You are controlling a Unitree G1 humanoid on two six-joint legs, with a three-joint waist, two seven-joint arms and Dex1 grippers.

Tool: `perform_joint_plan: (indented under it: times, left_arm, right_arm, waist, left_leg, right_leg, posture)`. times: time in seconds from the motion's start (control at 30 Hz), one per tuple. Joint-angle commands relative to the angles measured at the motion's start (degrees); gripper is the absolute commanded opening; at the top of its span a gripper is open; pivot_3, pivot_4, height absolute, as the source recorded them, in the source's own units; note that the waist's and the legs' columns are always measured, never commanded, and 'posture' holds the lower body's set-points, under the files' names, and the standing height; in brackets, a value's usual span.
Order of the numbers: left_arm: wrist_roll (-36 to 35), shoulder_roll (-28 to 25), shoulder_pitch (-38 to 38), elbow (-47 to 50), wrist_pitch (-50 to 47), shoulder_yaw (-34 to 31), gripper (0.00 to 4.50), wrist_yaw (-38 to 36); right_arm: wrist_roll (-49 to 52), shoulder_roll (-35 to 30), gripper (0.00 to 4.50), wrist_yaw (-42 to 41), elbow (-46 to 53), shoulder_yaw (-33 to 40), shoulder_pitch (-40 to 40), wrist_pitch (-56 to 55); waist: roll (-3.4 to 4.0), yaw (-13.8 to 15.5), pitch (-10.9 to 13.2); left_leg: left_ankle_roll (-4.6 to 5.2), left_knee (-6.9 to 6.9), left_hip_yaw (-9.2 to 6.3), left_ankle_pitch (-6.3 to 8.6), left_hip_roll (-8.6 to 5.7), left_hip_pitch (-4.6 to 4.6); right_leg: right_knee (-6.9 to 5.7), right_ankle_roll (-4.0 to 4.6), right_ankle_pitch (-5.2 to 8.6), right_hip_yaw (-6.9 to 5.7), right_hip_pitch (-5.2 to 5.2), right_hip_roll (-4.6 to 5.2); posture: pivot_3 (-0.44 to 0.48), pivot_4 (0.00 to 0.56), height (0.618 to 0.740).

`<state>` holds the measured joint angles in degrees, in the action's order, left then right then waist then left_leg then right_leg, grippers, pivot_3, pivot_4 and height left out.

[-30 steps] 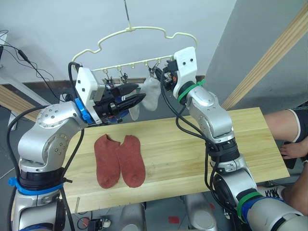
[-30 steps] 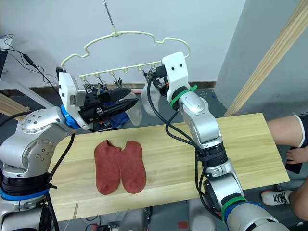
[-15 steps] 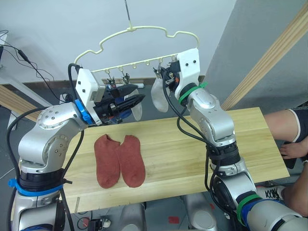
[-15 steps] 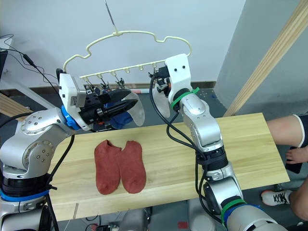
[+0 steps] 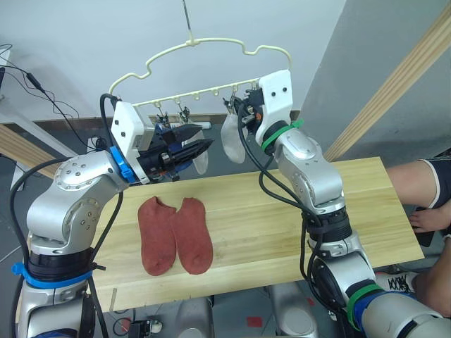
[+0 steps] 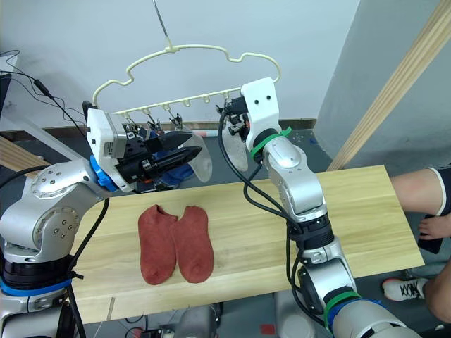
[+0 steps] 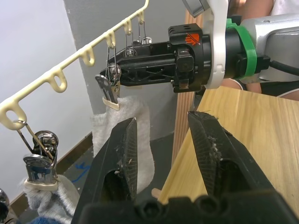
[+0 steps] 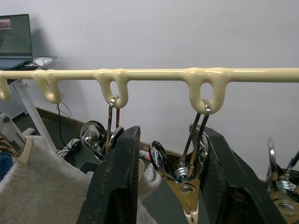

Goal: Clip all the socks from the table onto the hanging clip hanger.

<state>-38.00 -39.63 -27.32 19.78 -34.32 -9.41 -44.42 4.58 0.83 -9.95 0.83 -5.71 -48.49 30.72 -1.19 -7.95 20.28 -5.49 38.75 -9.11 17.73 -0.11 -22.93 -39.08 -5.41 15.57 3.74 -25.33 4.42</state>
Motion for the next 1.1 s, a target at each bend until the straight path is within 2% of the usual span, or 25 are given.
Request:
perform_joint_plan:
  times: [0.03, 0.67, 0.9, 1.1]
  left_arm:
    - [-0.7, -0.4, 0.2, 2.2, 0.7, -1.7, 1.91, 0.1]
    - [-2.5, -0.1, 0.5, 3.2, -0.2, -1.5, 1.91, 0.7]
    - [-1.5, 0.6, 1.6, 3.6, 0.6, -0.8, 1.91, 2.1]
    - [2.3, 3.6, 4.9, 6.0, 1.3, 1.3, 1.91, 7.1]
  right_arm:
    - [0.1, 0.3, 1.73, -0.3, 1.3, -0.1, -1.3, -1.9]
    - [0.3, 0.2, 1.73, 0.0, 0.6, 0.6, -1.8, -3.3]
    - [0.7, 0.4, 0.12, 0.2, 0.4, 1.3, -2.1, -3.9]
    - [1.2, 0.4, 0.07, -0.2, 0.0, 2.0, -2.5, -3.9]
  waist:
    - [0.00, 0.0, 0.0]
    - [0.00, 0.0, 0.0]
    - [0.00, 0.0, 0.0]
    - [0.01, 0.0, 0.0]
  left_leg:
    - [0.00, 0.00, 0.00, 0.00, 0.00, 0.00]
    - [0.00, 0.00, 0.00, 0.00, 0.00, 0.00]
    - [0.00, 0.00, 0.00, 0.00, 0.00, 0.00]
    - [0.00, 0.00, 0.00, 0.00, 0.00, 0.00]
  right_leg:
    - [0.00, 0.00, 0.00, 0.00, 0.00, 0.00]
    - [0.00, 0.00, 0.00, 0.00, 0.00, 0.00]
    - [0.00, 0.00, 0.00, 0.00, 0.00, 0.00]
    - [0.01, 0.00, 0.00, 0.00, 0.00, 0.00]
  posture:
    - [-0.087, 0.360, 0.740]
    - [-0.090, 0.365, 0.740]
    - [-0.092, 0.367, 0.740]
    - [-0.093, 0.369, 0.740]
